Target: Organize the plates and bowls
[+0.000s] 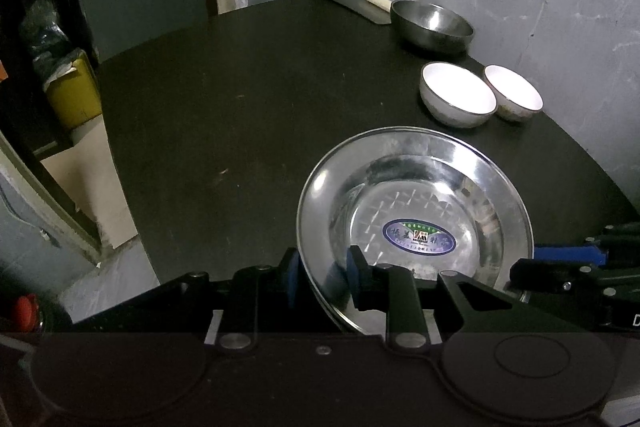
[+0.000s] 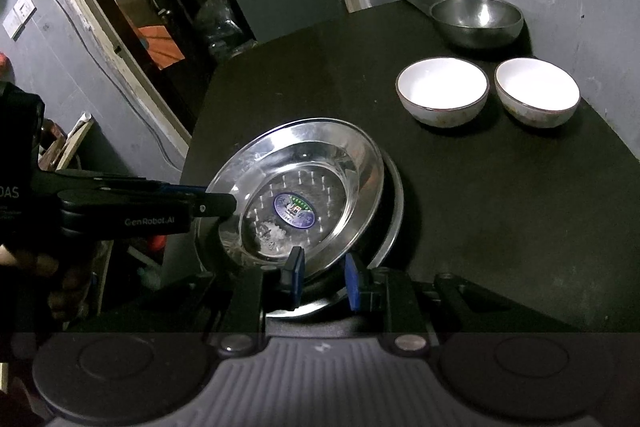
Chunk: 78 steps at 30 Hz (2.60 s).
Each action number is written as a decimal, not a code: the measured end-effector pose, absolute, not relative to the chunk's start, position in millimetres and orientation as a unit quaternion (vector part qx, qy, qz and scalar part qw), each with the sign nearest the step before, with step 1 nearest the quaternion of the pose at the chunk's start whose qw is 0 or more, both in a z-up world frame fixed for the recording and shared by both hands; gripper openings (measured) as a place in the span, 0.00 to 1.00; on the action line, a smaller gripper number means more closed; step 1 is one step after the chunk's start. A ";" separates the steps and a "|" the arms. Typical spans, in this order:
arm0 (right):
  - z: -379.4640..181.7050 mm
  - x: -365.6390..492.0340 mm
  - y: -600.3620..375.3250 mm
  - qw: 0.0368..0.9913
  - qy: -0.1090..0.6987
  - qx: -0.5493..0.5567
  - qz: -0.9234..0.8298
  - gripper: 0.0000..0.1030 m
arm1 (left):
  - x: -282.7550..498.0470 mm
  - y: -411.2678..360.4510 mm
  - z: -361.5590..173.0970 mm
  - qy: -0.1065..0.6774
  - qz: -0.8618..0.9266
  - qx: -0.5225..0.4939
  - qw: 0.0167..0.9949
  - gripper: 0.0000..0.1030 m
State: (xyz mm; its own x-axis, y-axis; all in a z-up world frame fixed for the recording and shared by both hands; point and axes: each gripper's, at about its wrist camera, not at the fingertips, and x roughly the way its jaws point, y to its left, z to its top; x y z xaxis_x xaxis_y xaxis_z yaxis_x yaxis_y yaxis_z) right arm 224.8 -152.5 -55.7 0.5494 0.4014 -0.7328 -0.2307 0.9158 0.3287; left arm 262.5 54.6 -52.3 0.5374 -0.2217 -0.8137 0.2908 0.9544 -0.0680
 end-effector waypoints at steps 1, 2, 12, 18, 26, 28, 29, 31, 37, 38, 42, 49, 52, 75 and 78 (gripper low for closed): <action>-55.4 224.9 -152.1 0.875 0.439 0.097 0.181 0.24 | 262.3 54.8 -52.6 0.459 -0.146 0.037 0.876 0.27; -55.3 225.4 -152.1 0.874 0.440 0.097 0.181 0.24 | 262.5 54.5 -52.7 0.459 -0.145 0.038 0.876 0.27; -55.3 227.3 -152.7 0.871 0.446 0.100 0.178 0.24 | 263.8 52.7 -52.4 0.459 -0.145 0.039 0.875 0.27; -54.3 227.5 -151.9 0.870 0.449 0.098 0.180 0.27 | 263.7 52.8 -52.3 0.460 -0.145 0.039 0.875 0.28; -54.4 227.9 -151.1 0.869 0.450 0.096 0.180 0.27 | 264.5 51.5 -54.4 0.460 -0.144 0.040 0.875 0.29; -54.3 228.0 -151.5 0.869 0.450 0.096 0.181 0.28 | 264.5 50.5 -54.5 0.461 -0.144 0.041 0.875 0.29; -54.3 228.0 -151.5 0.869 0.450 0.095 0.180 0.29 | 264.4 50.2 -54.6 0.461 -0.144 0.042 0.875 0.29; -54.1 228.2 -151.8 0.870 0.450 0.094 0.179 0.29 | 264.4 50.6 -54.7 0.461 -0.143 0.042 0.875 0.29; -52.2 228.3 -155.0 0.871 0.447 0.094 0.180 0.29 | 264.7 49.3 -55.1 0.463 -0.140 0.039 0.875 0.29; -52.5 228.3 -155.8 0.871 0.447 0.094 0.179 0.30 | 264.5 49.7 -55.0 0.463 -0.139 0.037 0.874 0.32; -52.5 228.1 -158.9 0.872 0.446 0.097 0.177 0.30 | 264.0 49.5 -53.4 0.462 -0.136 0.031 0.876 0.40; -46.8 228.4 -171.8 0.881 0.432 0.094 0.167 0.57 | 272.0 50.7 -41.4 0.429 -0.105 0.014 0.897 0.84; -40.2 234.2 -187.7 0.893 0.415 0.099 0.145 0.85 | 284.4 48.7 -34.7 0.404 -0.076 0.005 0.912 0.99; -54.6 413.0 -279.7 0.942 0.295 0.156 0.047 0.89 | 503.1 -94.9 -32.5 0.364 -0.057 -0.051 0.928 0.99; -67.4 431.4 -286.0 0.937 0.305 0.167 0.045 0.82 | 518.0 -98.9 -43.2 0.378 -0.055 -0.057 0.922 0.99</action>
State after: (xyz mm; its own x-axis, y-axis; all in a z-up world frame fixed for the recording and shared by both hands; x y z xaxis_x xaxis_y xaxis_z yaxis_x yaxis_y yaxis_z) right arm 431.4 -286.0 -67.4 0.8103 0.1858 -0.5557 0.0178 0.9401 0.3403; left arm 518.0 -98.9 -43.2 0.7078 -0.1454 -0.6913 0.0584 0.9873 -0.1478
